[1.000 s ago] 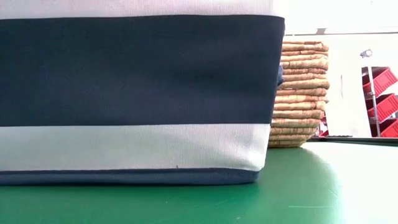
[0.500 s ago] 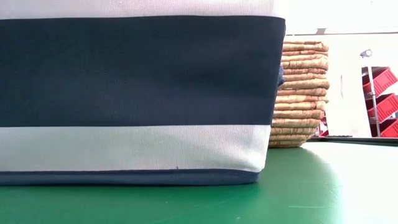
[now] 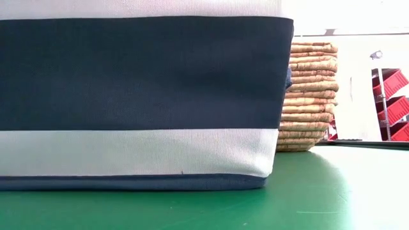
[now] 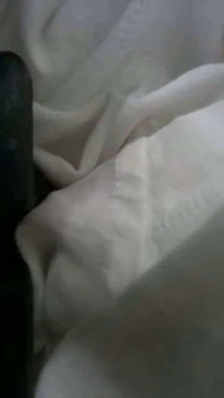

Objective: Sort clothes
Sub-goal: Put the white shirt into the blue laundry organizer

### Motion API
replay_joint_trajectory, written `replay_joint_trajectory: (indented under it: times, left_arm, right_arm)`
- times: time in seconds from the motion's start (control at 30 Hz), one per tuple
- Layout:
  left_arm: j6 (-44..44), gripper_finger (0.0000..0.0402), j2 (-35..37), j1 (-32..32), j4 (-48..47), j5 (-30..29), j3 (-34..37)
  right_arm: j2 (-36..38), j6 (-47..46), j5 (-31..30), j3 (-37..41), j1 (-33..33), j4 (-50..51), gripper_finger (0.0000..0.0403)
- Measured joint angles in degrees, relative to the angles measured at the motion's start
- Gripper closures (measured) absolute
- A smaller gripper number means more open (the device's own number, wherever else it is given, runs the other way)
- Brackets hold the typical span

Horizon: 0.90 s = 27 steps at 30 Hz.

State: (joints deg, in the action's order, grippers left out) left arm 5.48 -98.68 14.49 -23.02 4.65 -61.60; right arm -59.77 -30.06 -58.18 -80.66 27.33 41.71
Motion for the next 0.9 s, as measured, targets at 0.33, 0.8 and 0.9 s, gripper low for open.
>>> replay_joint_trajectory:
  times: [0.33,0.8,0.9]
  left_arm:
    - [0.2,0.0401,3.1,0.0,-3.4,0.8,-3.7]
    - [-2.4,0.0401,4.1,0.0,-18.4,0.3,-14.7]
    - [-3.8,0.0401,4.2,0.0,-22.2,-1.6,-16.9]
  right_arm:
    - [0.0,0.0,-0.4,0.0,0.0,0.0,0.0252]
    - [0.0,0.0,-0.4,0.1,0.0,0.0,0.0252]
    - [0.0,0.0,-0.4,0.1,0.0,0.0,0.0252]
